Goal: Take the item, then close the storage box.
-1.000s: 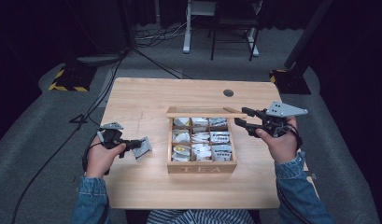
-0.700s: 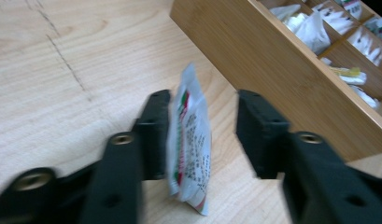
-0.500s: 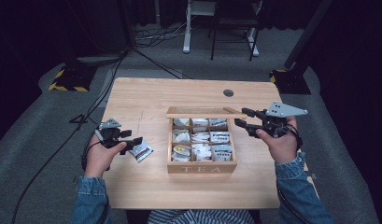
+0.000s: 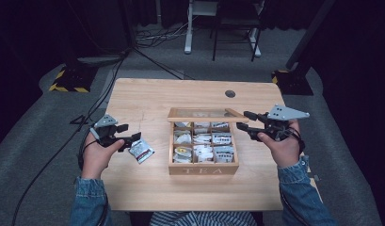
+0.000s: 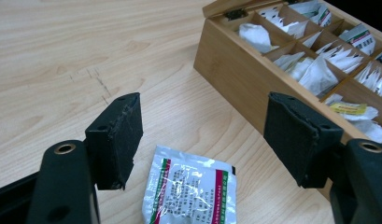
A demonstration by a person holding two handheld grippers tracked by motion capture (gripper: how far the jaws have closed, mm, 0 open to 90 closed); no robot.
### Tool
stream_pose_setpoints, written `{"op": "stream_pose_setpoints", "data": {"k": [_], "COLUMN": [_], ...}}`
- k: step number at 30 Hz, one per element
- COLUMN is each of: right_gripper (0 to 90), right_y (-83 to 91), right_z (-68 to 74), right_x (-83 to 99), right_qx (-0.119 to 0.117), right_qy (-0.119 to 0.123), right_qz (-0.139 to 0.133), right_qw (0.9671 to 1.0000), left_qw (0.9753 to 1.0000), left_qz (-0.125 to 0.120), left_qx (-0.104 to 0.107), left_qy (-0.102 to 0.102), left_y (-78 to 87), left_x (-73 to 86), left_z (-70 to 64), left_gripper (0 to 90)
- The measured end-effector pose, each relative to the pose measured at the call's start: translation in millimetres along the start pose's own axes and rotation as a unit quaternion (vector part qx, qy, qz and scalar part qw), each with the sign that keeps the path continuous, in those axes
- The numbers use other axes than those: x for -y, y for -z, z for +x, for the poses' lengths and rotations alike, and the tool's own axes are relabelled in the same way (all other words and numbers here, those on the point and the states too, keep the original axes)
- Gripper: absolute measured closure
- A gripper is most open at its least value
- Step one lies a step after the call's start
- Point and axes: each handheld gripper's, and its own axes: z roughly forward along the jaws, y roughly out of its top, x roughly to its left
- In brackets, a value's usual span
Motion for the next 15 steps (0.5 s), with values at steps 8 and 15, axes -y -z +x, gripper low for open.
{"op": "stream_pose_setpoints", "data": {"k": [8,15], "right_gripper": [48.9,48.8], "right_y": [1.3,1.8], "right_z": [0.6,2.6], "right_x": [0.2,0.2], "right_qx": [-0.002,-0.006], "right_qy": [0.001,0.003], "right_qz": [0.008,0.023], "right_qw": [1.0,0.9997], "left_qw": [0.9999,0.9997], "left_qz": [-0.011,-0.014], "left_qx": [-0.009,-0.018], "left_qy": [0.0,0.006], "left_y": [9.7,17.1], "left_x": [-2.2,0.9], "left_z": [-0.4,3.3], "left_gripper": [29.4,29.4]}}
